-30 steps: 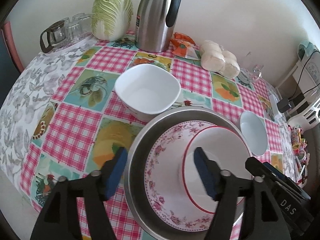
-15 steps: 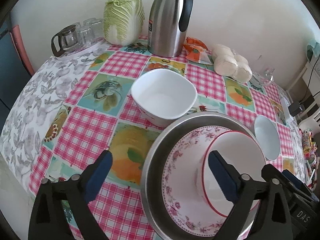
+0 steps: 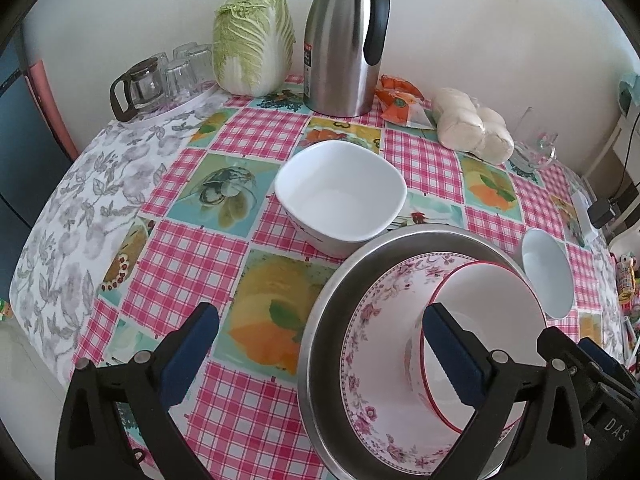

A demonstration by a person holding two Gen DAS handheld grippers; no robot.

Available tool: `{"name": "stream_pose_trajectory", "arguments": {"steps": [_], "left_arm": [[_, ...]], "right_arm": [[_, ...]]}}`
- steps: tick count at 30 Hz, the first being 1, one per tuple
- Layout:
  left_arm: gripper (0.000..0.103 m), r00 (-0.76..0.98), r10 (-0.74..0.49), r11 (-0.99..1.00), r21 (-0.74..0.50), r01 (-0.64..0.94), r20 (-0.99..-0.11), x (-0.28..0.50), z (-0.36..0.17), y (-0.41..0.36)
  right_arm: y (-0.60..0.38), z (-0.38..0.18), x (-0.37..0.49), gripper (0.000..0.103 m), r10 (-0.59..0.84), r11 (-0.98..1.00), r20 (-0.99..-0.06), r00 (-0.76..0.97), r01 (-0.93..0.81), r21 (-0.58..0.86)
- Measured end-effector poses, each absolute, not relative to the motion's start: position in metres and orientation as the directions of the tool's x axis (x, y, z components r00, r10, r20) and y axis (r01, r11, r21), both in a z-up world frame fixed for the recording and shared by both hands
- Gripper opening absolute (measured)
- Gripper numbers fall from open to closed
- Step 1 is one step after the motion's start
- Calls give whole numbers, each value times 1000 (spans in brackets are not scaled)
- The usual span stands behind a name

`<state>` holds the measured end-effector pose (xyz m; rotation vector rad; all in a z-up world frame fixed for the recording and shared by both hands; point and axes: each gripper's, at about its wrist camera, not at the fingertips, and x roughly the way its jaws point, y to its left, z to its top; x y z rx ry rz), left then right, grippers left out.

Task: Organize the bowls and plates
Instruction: 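Withdraw both open tools up from the basin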

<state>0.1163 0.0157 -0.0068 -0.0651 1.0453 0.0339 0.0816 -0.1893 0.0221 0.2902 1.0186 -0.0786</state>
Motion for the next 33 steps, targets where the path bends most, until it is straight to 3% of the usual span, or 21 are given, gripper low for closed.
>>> {"name": "stream_pose_trajectory", "arguments": {"steps": [33], "left_arm": [[102,518,-32,997,-63,-42,-855,143,1,59]], "right_arm": [[-171,29,80,103,113,944,-813,571,193,267]]}}
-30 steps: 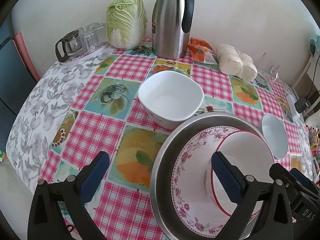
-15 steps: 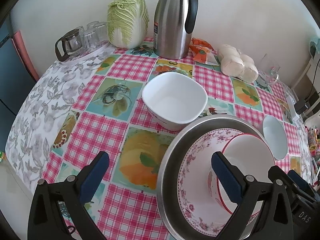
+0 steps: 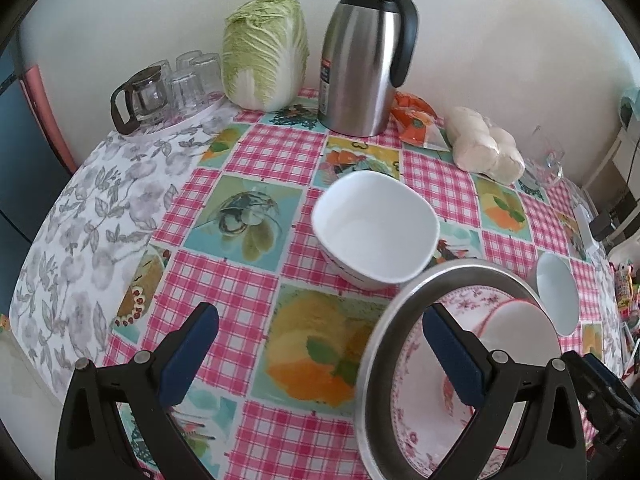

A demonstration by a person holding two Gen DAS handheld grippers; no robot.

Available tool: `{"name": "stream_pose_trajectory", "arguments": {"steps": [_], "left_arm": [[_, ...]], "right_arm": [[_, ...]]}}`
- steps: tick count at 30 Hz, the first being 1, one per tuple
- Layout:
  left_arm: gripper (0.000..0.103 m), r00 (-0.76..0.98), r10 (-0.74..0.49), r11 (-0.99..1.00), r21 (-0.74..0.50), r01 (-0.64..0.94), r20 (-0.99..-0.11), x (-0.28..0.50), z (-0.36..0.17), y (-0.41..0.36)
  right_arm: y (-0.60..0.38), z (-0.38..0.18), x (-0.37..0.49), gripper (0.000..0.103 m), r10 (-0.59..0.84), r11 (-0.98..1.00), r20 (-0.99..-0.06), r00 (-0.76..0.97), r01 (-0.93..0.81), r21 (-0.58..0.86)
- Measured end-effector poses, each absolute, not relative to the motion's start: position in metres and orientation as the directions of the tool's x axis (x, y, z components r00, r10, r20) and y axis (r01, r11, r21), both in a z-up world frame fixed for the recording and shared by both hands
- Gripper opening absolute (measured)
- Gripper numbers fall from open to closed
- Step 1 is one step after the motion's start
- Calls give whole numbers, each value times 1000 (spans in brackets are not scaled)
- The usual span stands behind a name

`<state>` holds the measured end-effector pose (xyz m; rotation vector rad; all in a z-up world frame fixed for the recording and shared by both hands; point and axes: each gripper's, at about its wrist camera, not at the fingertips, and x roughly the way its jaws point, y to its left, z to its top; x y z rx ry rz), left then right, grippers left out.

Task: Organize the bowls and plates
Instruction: 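Withdraw both open tools up from the basin, then move both tools toward the white square bowl beside the basin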

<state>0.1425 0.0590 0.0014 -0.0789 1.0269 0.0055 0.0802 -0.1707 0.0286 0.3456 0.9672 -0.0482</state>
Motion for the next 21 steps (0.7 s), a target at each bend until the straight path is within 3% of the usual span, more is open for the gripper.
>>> {"name": "stream_pose_trajectory", "arguments": {"steps": [21], "left_arm": [[102,598,-95,970,-209,-124,-796,165,7,106]], "right_arm": [[-116,96,137,103,40,967,-812,583,183,179]]}}
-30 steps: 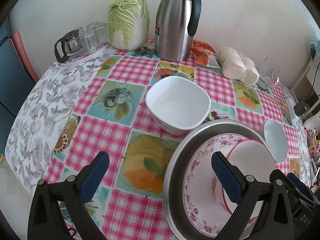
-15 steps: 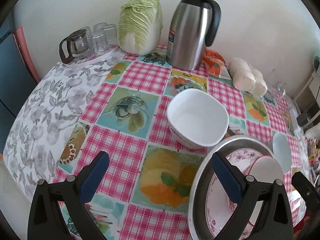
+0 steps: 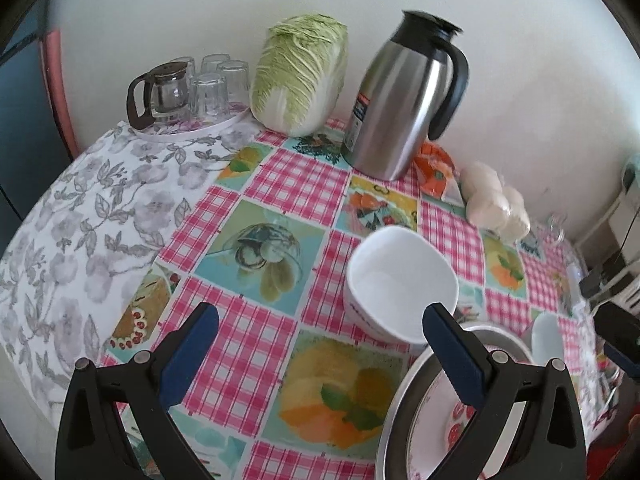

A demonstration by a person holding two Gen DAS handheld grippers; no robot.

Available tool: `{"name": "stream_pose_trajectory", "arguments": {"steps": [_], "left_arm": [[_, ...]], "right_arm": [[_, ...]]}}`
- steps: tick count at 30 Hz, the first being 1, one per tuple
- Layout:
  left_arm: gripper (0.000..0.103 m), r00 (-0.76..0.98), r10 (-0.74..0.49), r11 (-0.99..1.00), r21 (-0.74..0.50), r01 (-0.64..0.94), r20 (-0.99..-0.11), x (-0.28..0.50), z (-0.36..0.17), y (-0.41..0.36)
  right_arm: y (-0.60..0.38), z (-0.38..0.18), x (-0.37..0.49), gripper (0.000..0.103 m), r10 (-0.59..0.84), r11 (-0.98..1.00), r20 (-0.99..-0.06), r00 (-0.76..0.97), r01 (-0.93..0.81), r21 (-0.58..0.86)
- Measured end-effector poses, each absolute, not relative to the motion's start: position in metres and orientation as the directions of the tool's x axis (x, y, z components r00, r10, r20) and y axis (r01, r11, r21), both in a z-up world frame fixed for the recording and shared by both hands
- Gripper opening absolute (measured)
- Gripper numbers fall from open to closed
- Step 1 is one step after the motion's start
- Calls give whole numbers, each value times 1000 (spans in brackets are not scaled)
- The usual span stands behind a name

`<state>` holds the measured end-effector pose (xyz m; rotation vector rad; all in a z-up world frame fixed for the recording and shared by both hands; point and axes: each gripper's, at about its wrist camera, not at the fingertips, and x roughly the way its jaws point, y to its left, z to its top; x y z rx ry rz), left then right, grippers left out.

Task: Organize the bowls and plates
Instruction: 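Move both tools toward the white square bowl beside the basin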

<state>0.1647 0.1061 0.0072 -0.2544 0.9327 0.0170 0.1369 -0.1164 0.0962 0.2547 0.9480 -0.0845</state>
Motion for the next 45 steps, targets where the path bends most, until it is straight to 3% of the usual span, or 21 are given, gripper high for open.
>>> {"name": "stream_pose_trajectory", "arguments": {"steps": [9,15,25,33,35,40,45], "left_arm": [[102,694,-133,935,-322,-149,-708,177,15,128],[102,662,-228,896,-420,-144,-714,193,6,138],[102,641,-225,916,-384,-118,-734,216,-11,129],[102,544,-233,923,-359,-136,-806,234,-42,123],[102,536,-234,925,-356,-136,-811,235,-45,122],[101,498,-232,926,-347,-151,-836,240,-58,116],[86,459,-232,929,-335,-156,-858,246,-67,109]], "right_arm": [[-98,105,167,103,-15,968,-829,559,216,128],[-90,96,189,103,-28,971,-849,527,215,102],[-83,58,221,102,-42,968,-892,449,239,74],[-80,29,241,89,-55,971,-920,387,236,41],[-79,25,245,82,-72,971,-925,374,237,20],[-78,14,256,77,-75,971,-929,362,237,14],[-74,1,261,68,-82,973,-939,333,232,-2]]}}
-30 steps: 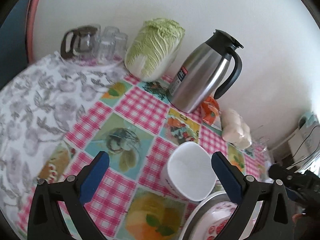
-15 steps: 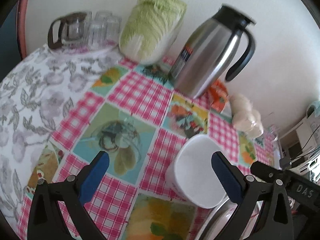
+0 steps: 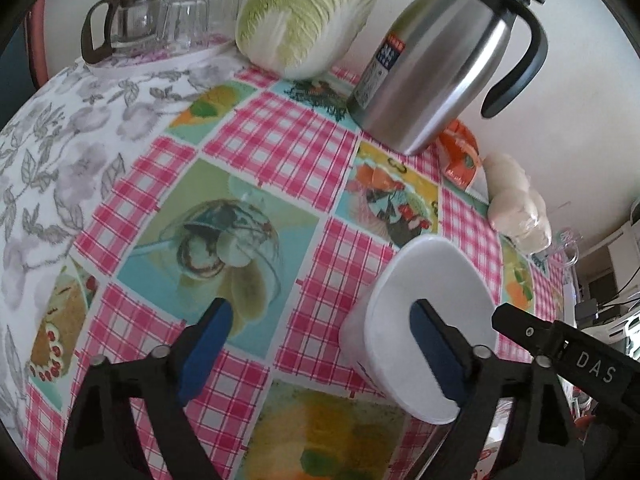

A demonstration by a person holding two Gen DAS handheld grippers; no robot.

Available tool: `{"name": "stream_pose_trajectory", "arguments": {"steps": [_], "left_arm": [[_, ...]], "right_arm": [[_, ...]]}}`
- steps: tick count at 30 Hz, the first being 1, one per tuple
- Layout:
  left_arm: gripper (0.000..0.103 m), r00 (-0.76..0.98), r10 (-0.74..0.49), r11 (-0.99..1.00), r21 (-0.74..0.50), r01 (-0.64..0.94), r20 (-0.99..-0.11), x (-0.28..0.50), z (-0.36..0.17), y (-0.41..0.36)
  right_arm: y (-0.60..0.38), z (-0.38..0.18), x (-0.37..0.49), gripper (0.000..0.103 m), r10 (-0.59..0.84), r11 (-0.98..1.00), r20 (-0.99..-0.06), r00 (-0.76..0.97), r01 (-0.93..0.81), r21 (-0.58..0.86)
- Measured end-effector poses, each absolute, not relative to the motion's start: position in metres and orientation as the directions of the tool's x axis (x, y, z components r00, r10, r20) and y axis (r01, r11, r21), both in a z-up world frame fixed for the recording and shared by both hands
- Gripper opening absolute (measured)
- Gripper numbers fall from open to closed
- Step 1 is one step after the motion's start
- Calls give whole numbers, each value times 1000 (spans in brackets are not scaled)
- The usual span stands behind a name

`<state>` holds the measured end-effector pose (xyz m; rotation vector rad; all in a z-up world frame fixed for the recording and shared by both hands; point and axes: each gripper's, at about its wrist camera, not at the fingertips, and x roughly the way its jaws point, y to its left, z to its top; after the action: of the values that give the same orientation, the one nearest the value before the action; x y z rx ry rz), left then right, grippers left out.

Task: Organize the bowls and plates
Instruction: 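Move both tools toward the white square bowl beside the basin, then close both tools on the white square bowl's rim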

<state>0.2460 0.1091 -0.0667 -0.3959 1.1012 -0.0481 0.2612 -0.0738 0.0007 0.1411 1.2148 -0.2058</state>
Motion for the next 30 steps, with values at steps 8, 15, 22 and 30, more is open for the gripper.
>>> {"name": "stream_pose_trajectory", "arguments": {"steps": [8,15,22,30], "left_arm": [[79,425,-240,929,-334,-161,-873,250,-74,105],[79,403,-254,924,-343,-168,-879,250,-84,102],[77,392,-246,925,-336,-179,-887,252,-92,100],[64,390,-240,930,-326,-172,-889,253,-92,99]], "right_arm": [[-71,-10,267,58,-55,974,-947,316,227,19],[-68,-19,272,51,-54,974,-954,294,227,15],[-65,-26,274,45,-48,976,-962,270,220,13],[-68,-37,277,34,-44,971,-971,234,238,14]]}}
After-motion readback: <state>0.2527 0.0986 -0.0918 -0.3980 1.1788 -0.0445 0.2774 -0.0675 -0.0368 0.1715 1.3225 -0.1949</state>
